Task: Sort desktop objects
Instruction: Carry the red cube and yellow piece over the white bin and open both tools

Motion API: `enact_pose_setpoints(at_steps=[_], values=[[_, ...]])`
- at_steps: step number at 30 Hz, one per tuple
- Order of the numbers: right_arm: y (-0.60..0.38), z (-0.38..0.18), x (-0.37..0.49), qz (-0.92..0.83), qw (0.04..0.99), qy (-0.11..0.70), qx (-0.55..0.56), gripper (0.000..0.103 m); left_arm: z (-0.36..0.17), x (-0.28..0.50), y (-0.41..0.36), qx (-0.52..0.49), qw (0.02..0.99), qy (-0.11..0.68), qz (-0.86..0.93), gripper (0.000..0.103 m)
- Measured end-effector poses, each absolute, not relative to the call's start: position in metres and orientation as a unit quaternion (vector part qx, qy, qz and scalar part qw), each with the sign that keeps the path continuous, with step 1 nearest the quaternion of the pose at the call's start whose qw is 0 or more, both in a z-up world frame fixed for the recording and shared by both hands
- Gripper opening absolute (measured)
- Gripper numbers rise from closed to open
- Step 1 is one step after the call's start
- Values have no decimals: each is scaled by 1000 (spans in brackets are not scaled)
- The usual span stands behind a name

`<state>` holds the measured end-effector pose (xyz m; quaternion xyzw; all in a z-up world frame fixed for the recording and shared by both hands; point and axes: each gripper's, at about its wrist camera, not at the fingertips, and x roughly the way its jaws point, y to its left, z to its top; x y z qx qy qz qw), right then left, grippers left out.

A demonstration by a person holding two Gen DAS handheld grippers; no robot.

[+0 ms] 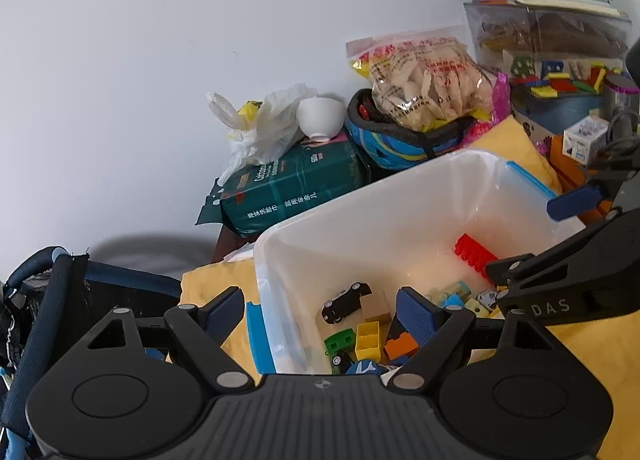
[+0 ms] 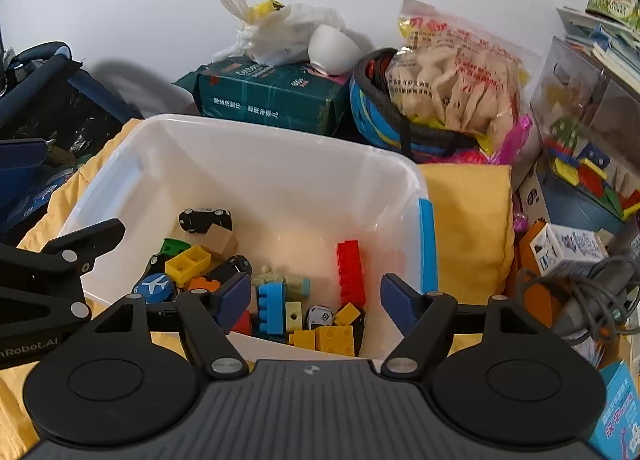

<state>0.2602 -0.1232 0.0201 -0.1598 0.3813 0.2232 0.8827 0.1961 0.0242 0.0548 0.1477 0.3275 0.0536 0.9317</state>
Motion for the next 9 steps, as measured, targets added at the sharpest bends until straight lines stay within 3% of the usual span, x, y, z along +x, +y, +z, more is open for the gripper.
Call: enact_pose_setpoints(at_steps=[9], values=[[-127, 18, 262, 211, 885, 386, -153, 82, 53, 203, 28, 120, 930, 346, 45, 86]])
